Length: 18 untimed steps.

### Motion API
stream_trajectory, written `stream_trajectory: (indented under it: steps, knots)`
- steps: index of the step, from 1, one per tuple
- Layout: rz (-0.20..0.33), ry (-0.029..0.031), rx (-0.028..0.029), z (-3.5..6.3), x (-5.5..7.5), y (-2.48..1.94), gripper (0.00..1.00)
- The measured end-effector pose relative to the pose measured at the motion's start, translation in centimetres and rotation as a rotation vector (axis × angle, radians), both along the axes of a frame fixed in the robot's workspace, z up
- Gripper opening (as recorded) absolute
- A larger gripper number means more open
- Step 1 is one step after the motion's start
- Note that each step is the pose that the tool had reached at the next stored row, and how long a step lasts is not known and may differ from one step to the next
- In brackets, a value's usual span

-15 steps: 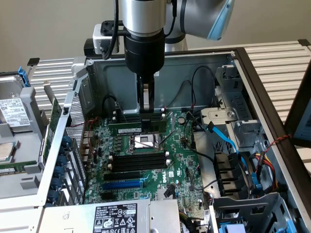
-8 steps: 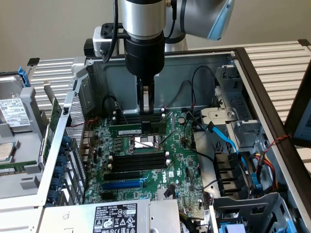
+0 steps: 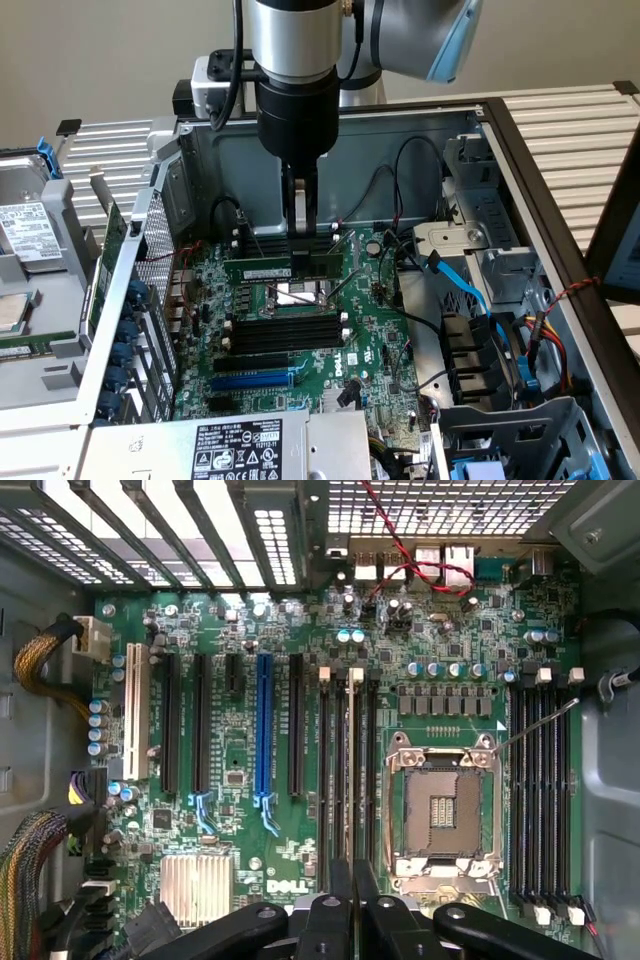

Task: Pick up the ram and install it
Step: 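Pick up the ram and move it above insertion slot, then insert the ram into the slot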

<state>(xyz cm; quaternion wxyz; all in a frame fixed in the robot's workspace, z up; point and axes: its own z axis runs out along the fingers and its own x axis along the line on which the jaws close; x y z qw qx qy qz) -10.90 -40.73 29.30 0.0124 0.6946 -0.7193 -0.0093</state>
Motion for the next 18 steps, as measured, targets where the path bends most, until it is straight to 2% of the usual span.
stream_trajectory:
  steps: [18]
  knots:
    - [0.000,-0.0001,0.0002,-0.02,0.00,-0.03,0.13]
